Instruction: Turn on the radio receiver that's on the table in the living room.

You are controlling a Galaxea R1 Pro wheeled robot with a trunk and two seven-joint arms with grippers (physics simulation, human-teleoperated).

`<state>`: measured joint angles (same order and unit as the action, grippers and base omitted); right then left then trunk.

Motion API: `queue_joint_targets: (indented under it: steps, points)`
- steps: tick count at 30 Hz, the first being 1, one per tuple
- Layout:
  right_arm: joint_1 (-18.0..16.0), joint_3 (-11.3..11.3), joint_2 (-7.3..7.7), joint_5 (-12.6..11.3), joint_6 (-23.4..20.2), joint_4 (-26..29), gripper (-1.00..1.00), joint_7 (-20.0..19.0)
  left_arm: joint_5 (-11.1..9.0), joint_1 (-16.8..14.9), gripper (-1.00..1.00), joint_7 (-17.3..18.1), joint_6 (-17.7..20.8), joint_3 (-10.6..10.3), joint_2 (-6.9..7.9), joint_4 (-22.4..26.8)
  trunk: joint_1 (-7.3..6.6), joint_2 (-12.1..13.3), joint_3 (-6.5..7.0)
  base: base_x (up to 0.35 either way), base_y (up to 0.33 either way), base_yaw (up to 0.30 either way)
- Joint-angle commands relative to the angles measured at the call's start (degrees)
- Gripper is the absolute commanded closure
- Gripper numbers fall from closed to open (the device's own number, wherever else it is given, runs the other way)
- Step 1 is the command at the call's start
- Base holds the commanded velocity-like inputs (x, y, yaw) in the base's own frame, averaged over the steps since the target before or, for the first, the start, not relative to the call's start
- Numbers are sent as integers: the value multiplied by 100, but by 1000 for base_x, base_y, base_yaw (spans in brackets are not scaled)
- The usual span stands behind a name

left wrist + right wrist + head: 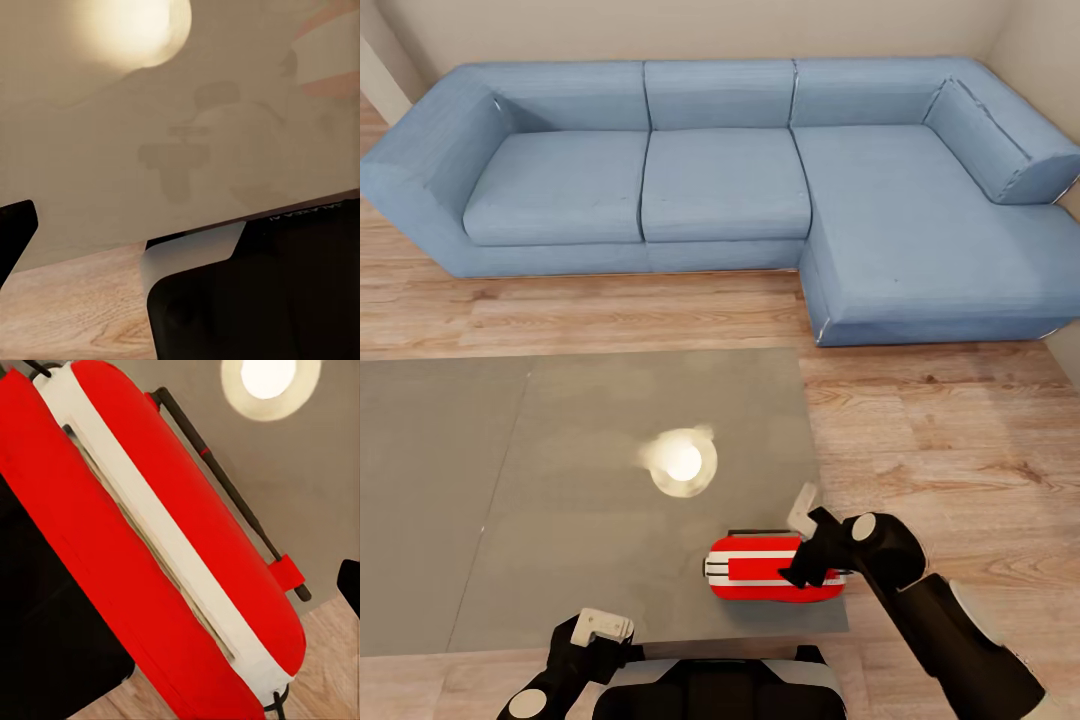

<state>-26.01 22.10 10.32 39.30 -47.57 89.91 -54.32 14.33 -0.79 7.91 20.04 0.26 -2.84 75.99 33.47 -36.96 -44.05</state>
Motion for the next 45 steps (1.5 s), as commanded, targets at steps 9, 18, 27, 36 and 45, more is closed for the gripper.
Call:
queue_joint_targets:
  steps: [9,18,27,36,45]
  points:
    - [0,42,-166,260,-75,-4,-100,0,0,1,-100,0,0,0,2,-3,0,0,0,0,0,0]
    - [-4,49,-184,268,-70,-113,-100,24,0,0,-100,0,0,0,0,-1,0,0,0,0,0,0]
    - [-7,79,-191,263,-33,-498,-100,143,0,0,-100,0,0,0,-1,-1,0,0,0,0,0,0]
    - [-9,234,-360,276,1,-1186,-100,543,0,0,-100,0,0,0,-5,1,0,0,0,0,0,0]
    - [-9,238,-380,276,9,-1230,-100,570,0,0,-100,0,0,0,-5,3,0,0,0,0,0,0]
